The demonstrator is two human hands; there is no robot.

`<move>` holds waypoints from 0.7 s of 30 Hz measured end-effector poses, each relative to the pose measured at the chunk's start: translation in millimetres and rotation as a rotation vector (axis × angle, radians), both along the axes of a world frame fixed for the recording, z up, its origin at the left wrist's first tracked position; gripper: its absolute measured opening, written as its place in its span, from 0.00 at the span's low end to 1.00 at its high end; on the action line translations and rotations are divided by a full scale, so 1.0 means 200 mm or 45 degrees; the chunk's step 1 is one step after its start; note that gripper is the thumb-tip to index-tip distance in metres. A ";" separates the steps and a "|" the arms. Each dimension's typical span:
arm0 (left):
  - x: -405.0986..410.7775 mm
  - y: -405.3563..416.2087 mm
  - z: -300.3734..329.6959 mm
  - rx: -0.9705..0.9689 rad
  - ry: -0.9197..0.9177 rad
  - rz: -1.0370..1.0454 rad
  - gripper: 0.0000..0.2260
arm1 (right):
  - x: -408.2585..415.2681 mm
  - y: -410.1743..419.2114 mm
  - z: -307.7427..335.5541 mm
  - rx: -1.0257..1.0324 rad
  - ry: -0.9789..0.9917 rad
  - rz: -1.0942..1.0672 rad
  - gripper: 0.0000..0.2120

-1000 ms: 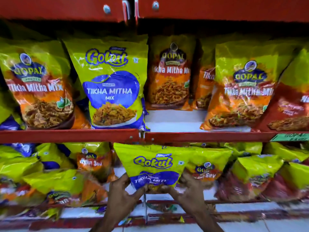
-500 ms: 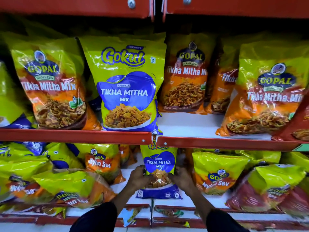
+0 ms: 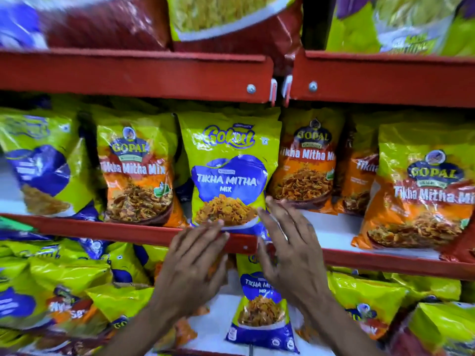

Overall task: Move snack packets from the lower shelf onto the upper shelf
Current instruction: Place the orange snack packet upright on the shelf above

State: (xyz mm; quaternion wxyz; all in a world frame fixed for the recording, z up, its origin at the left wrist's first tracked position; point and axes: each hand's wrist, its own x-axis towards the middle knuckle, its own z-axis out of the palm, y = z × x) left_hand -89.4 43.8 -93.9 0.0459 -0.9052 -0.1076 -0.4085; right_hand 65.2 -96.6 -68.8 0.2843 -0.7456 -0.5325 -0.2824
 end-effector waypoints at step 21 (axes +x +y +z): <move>-0.30 0.94 0.26 -1.232 -0.271 0.343 0.25 | -0.40 1.01 0.27 -0.195 1.036 0.277 0.14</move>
